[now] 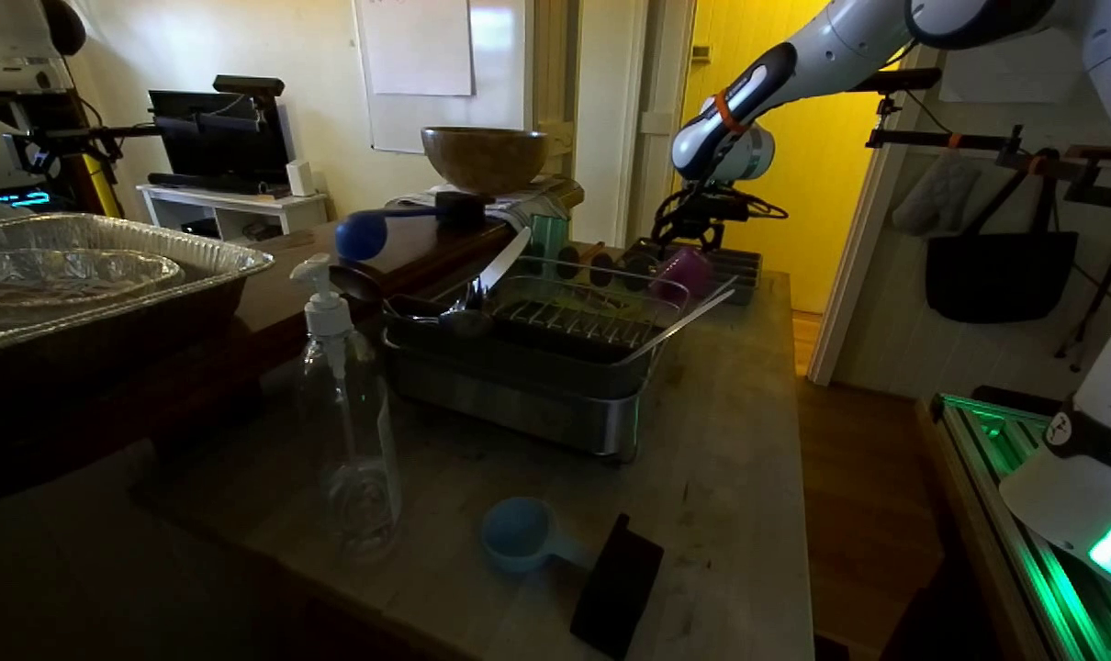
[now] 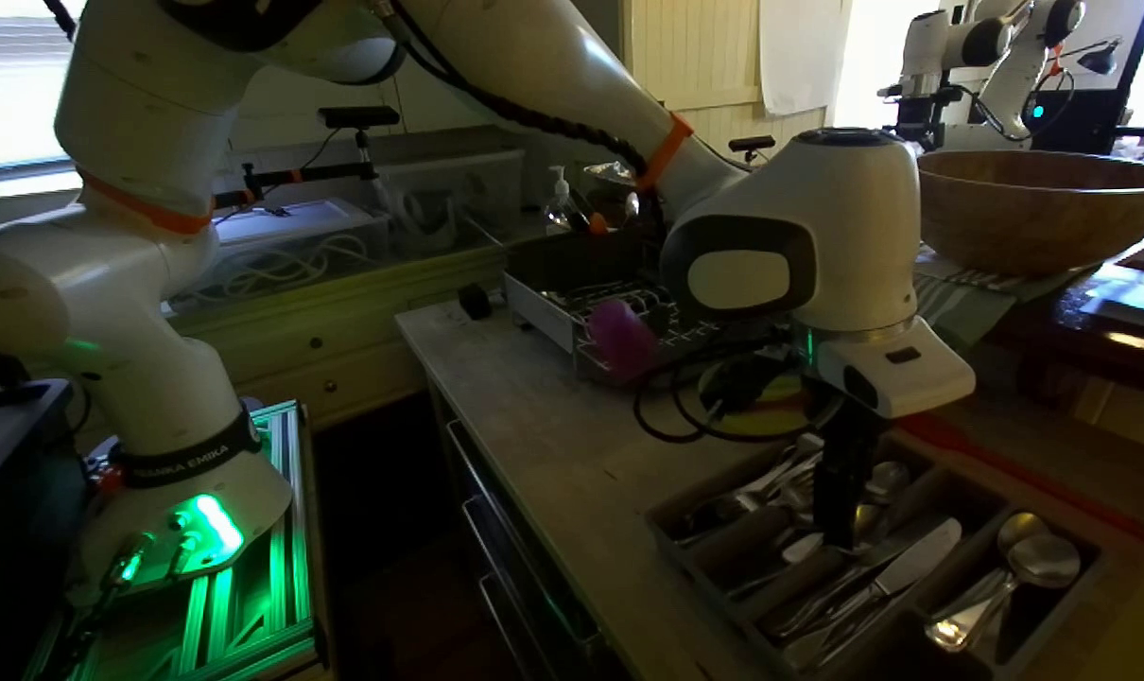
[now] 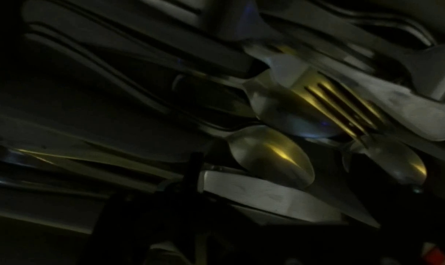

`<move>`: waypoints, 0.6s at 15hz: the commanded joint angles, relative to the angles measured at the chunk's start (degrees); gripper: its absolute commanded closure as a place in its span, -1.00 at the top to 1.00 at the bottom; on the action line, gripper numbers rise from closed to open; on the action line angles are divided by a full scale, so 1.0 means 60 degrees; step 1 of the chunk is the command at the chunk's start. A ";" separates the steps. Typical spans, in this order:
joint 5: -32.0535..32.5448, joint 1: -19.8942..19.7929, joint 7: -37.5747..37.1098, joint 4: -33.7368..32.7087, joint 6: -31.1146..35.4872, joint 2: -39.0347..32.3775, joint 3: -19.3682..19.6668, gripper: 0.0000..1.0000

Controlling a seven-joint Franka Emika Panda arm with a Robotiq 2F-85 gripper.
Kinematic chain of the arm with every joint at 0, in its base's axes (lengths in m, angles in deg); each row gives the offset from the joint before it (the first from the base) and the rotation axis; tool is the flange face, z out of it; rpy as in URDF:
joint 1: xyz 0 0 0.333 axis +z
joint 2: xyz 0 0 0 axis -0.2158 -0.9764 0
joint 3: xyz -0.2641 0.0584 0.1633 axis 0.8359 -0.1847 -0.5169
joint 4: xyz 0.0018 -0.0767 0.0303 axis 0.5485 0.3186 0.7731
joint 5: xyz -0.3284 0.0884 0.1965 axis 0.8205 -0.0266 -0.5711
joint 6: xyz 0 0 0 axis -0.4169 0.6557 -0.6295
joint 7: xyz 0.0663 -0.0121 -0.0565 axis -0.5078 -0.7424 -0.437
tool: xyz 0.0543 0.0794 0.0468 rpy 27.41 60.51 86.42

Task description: Remove one silver spoon from the dish rack and place the spoon from the yellow plate on the cutlery holder.

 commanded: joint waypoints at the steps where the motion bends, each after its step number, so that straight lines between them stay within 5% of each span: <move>1: -0.0096 -0.0055 -0.0234 -0.0497 0.0116 -0.0505 -0.0027 0.99; 2: -0.0067 -0.0046 -0.0269 -0.0572 0.0074 -0.0577 -0.0011 1.00; 4: -0.0047 -0.0052 -0.0270 -0.0714 0.0016 -0.0715 -0.0019 0.48; 9: -0.0032 -0.0060 -0.0245 -0.0945 -0.0036 -0.0947 -0.0038 -0.29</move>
